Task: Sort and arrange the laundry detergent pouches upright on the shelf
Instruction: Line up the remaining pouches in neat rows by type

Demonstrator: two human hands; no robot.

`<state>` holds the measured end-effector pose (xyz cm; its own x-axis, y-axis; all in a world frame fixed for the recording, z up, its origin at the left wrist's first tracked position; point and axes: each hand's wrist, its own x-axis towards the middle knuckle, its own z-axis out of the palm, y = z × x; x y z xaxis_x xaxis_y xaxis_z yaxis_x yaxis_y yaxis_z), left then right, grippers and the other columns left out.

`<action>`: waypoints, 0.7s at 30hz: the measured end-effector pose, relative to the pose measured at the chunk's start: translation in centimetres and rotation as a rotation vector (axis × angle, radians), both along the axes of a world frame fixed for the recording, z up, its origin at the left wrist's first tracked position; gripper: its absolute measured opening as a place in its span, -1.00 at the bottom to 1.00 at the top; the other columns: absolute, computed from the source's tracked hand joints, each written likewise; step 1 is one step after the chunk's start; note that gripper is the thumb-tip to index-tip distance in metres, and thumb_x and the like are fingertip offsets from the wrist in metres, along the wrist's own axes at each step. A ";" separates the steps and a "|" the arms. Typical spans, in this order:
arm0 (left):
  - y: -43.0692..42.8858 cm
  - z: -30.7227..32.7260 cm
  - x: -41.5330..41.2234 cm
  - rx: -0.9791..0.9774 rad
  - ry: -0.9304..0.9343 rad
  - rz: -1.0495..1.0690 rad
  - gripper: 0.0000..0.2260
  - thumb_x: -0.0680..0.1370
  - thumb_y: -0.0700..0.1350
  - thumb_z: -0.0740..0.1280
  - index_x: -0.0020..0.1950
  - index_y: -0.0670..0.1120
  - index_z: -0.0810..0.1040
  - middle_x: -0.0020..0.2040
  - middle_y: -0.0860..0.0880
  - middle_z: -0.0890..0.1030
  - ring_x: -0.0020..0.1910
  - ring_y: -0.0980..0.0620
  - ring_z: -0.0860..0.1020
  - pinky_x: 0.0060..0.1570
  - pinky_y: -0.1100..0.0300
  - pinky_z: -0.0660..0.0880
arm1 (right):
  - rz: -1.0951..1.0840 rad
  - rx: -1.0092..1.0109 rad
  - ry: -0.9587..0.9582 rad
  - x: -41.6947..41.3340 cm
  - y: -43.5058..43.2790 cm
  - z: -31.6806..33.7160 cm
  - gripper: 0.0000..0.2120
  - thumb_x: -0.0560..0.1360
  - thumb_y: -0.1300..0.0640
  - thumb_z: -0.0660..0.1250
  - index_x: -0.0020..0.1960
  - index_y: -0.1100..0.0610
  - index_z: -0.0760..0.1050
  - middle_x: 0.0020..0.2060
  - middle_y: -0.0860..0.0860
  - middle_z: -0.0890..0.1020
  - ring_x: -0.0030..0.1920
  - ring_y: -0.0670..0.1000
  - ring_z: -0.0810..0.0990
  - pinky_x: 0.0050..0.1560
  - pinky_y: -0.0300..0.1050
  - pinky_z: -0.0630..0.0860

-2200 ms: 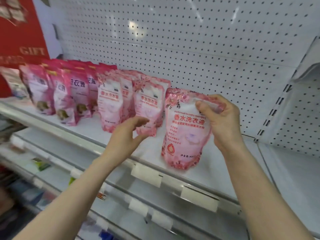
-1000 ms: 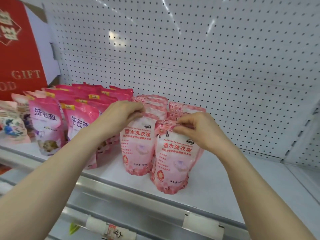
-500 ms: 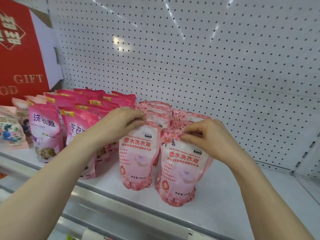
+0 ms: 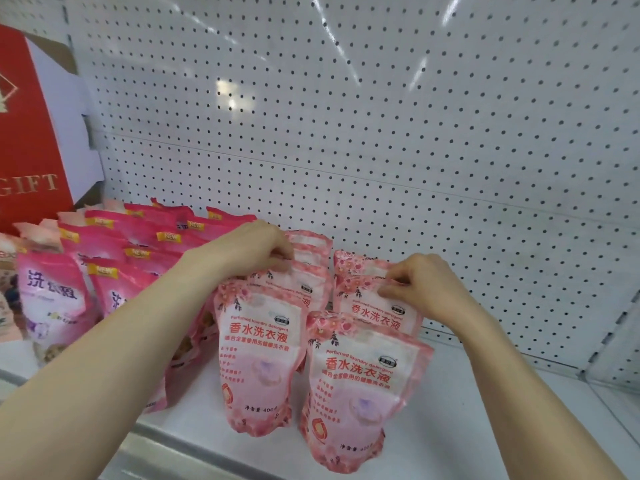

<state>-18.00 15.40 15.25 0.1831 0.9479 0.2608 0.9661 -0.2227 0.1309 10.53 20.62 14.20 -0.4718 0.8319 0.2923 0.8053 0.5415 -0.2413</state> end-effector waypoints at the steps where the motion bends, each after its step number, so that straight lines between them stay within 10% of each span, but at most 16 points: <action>1: 0.2 0.0 -0.1 0.001 0.008 -0.003 -0.92 0.51 -0.05 0.42 -0.18 0.01 0.63 -0.36 0.15 0.56 -0.36 0.16 0.50 -0.26 0.21 0.37 | -0.008 -0.005 -0.018 0.1 0.0 0.0 -0.87 0.47 -0.03 0.47 -0.21 -0.02 0.67 -0.48 -0.13 0.53 -0.42 -0.10 0.47 -0.25 -0.09 0.46; 8: 0.4 -0.2 -0.3 -0.025 -0.011 -0.009 -0.85 0.51 -0.04 0.42 -0.27 0.04 0.57 -0.38 0.09 0.55 -0.39 0.13 0.47 -0.31 0.19 0.40 | 0.047 0.029 0.300 0.2 0.6 1.8 -0.86 0.48 -0.09 0.44 -0.07 -0.05 0.69 -0.25 -0.13 0.70 -0.16 -0.07 0.64 -0.01 -0.09 0.55; 21: -0.7 -0.7 0.0 0.014 -0.059 0.012 -0.94 0.52 -0.07 0.42 -0.04 0.02 0.66 -0.17 0.09 0.64 -0.18 0.09 0.58 -0.12 0.16 0.48 | -0.002 -0.027 0.184 -0.6 3.1 1.6 -0.84 0.47 0.02 0.48 0.04 -0.02 0.69 -0.08 -0.13 0.72 -0.03 -0.11 0.65 0.11 -0.08 0.56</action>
